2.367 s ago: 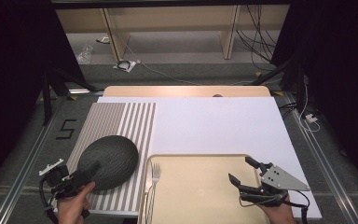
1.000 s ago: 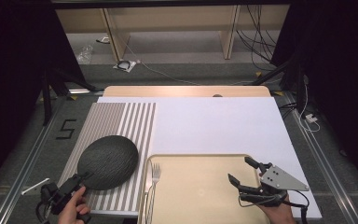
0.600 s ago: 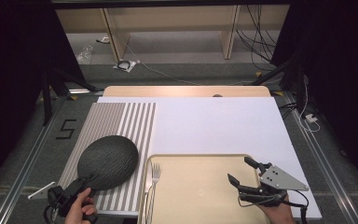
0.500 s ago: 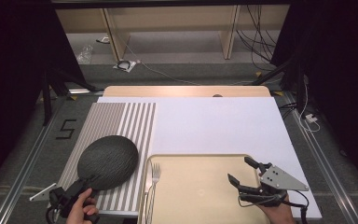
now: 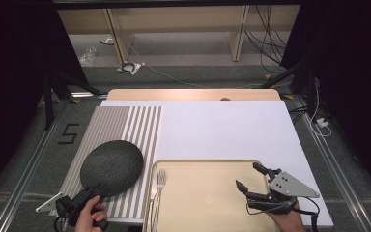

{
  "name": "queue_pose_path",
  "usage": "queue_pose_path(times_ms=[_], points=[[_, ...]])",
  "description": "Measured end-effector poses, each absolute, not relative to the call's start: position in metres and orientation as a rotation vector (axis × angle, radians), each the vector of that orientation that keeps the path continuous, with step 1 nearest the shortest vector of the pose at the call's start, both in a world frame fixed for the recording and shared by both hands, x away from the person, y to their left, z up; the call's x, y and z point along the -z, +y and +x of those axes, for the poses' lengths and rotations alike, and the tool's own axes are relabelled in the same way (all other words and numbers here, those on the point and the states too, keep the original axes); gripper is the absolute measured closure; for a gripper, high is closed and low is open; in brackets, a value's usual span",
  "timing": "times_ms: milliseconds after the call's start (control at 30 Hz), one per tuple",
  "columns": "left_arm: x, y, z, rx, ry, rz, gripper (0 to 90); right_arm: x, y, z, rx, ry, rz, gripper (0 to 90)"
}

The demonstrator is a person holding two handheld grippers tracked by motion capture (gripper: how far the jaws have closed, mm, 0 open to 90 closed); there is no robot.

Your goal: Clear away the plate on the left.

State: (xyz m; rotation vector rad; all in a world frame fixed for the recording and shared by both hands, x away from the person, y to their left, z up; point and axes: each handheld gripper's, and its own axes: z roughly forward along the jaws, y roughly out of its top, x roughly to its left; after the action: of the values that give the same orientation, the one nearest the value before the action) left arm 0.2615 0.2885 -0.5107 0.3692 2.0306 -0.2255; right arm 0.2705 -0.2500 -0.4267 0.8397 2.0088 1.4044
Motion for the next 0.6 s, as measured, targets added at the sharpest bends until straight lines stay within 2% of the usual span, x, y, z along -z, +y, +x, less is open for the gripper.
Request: queue_pose_path(times_ms=[600], points=[[0.52, 0.2878, 0.2678, 0.217, 2.043, 0.31, 61.9, 0.4274, -0.2482, 0.2708, -1.398, 2.02, 0.838, 24.0]])
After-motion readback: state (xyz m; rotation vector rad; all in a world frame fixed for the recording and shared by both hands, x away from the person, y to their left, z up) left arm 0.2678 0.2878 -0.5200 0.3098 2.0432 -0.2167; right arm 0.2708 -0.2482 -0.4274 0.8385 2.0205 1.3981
